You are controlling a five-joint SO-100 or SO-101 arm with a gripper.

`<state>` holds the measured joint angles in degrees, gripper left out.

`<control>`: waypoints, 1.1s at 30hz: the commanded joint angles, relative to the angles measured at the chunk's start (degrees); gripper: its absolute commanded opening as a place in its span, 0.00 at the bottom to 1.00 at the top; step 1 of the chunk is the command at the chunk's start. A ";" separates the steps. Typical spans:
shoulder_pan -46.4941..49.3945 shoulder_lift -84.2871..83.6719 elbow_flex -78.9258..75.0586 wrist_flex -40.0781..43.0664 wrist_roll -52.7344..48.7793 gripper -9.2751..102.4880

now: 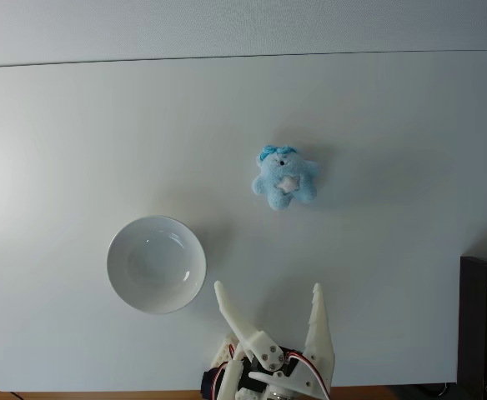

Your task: Grasp a skyblue doll and put it into the bowl.

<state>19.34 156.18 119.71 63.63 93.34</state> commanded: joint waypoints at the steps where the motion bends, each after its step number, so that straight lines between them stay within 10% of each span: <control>1: 0.53 -11.69 -7.38 0.09 0.18 0.68; 33: 0.53 -84.46 -50.80 -0.79 -0.44 0.90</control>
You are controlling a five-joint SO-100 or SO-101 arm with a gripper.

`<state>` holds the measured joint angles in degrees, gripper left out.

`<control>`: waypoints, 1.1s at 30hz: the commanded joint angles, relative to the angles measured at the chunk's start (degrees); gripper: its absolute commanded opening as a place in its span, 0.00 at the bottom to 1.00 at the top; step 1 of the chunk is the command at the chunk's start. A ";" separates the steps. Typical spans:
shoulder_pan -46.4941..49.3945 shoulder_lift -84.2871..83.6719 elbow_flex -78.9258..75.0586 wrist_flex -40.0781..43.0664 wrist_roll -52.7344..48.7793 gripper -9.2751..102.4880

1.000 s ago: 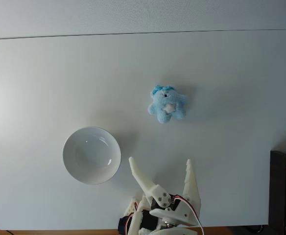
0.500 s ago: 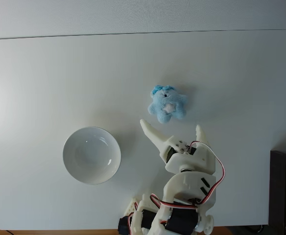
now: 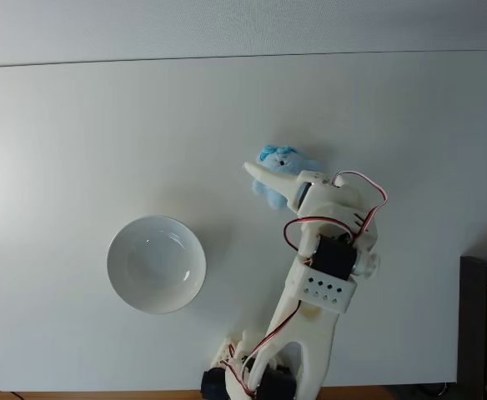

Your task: Grasp a skyblue doll and put it into the bowl.

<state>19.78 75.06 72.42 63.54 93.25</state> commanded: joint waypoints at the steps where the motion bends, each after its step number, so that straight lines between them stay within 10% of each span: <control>1: 0.09 -4.83 -4.04 -0.70 -0.35 0.90; 33: -5.98 -23.91 -4.92 -0.79 -0.35 0.90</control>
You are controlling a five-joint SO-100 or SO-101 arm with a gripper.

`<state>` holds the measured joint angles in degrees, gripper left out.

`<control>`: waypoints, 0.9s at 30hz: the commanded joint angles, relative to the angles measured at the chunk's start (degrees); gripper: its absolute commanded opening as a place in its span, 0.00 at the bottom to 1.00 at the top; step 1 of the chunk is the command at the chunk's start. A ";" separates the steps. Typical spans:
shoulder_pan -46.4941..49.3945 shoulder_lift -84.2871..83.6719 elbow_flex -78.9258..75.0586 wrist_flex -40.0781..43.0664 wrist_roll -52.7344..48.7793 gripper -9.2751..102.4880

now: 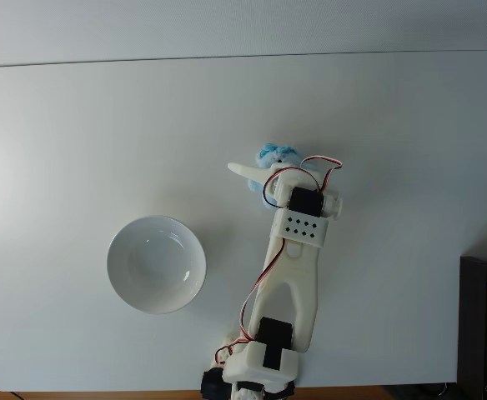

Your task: Grasp a skyblue doll and put it into the bowl.

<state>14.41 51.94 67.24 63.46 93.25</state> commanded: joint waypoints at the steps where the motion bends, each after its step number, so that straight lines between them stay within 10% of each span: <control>1: -0.53 -1.05 0.26 -0.70 -0.35 0.89; 17: -0.79 -1.93 0.53 -0.62 -0.35 0.35; 27: -0.62 -1.14 0.88 -0.09 -0.35 0.20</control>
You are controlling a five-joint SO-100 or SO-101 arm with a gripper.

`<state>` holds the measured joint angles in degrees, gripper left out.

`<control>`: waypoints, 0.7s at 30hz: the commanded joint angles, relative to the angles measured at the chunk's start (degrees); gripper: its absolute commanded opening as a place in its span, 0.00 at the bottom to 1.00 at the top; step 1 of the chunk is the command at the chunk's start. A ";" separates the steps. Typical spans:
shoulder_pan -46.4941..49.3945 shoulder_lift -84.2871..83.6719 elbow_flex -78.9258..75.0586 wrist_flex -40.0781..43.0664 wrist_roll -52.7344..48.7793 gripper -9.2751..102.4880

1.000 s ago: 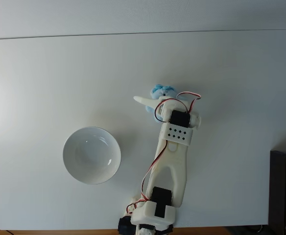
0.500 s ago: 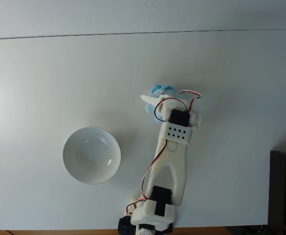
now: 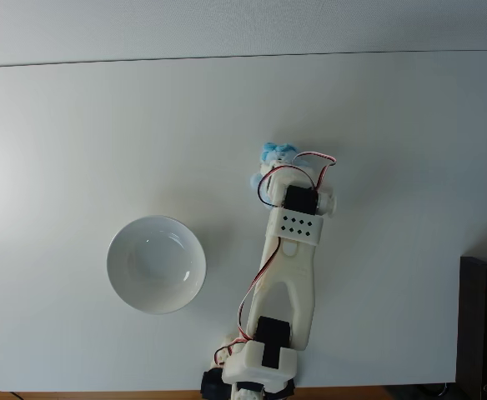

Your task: Grasp a skyblue doll and put it into the bowl.

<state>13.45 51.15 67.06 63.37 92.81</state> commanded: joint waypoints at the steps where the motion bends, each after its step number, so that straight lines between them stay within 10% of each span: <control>1: 0.35 -0.35 0.97 -0.18 0.09 0.19; 21: 0.35 2.02 0.53 -0.53 0.18 0.08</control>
<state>13.36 51.77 67.06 63.37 92.72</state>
